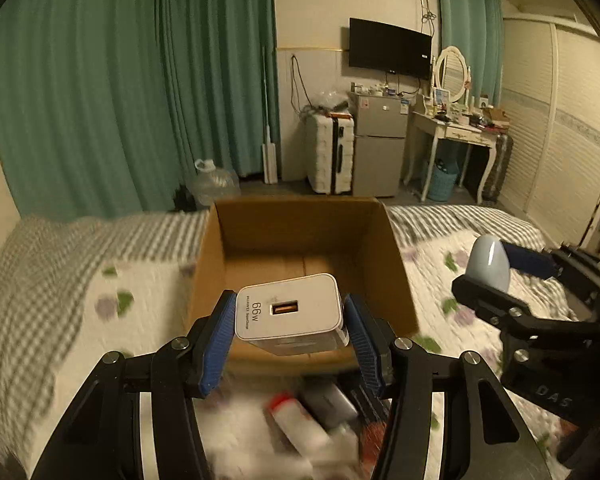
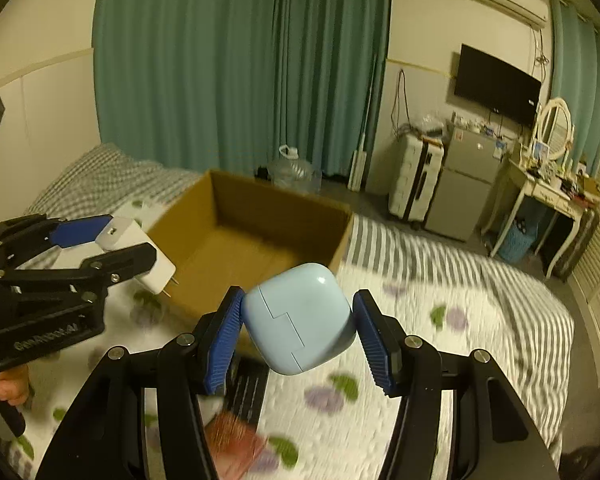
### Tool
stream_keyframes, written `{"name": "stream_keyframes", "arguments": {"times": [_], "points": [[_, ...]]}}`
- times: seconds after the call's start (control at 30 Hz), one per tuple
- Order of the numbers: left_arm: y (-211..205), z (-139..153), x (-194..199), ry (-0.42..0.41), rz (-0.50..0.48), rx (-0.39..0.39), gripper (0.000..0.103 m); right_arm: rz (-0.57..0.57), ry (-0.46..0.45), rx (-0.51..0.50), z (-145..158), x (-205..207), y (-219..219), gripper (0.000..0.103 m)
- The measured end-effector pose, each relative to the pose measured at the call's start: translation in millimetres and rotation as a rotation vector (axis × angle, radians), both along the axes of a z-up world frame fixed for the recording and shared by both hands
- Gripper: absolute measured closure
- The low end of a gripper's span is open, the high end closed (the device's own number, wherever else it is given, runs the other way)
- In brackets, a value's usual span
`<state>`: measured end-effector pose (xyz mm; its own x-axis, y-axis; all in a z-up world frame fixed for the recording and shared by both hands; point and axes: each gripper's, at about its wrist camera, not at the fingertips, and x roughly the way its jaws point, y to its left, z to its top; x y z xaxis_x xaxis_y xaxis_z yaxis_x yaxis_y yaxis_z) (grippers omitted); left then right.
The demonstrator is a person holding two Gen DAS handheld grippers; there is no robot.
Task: Organize rigid objects
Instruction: 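Carry the charger and earbud case over the box and release both inside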
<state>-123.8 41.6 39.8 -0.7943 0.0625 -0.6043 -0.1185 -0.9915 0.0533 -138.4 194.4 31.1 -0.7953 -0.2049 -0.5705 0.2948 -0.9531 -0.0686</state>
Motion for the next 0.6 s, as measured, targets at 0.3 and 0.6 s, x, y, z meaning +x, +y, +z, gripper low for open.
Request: {"name": "stream_keyframes", "arguments": {"times": [0.3,0.6], "points": [[0,-49,-73,-0.082,0.004,-0.069,0.048,0.036,-0.053,0.000,-22,-74,-13,0.047],[0,-75,-80,-0.018,-0.001,-0.103,0.037,0.043,-0.105,-0.002,-53,-102,-17,0.047]]}}
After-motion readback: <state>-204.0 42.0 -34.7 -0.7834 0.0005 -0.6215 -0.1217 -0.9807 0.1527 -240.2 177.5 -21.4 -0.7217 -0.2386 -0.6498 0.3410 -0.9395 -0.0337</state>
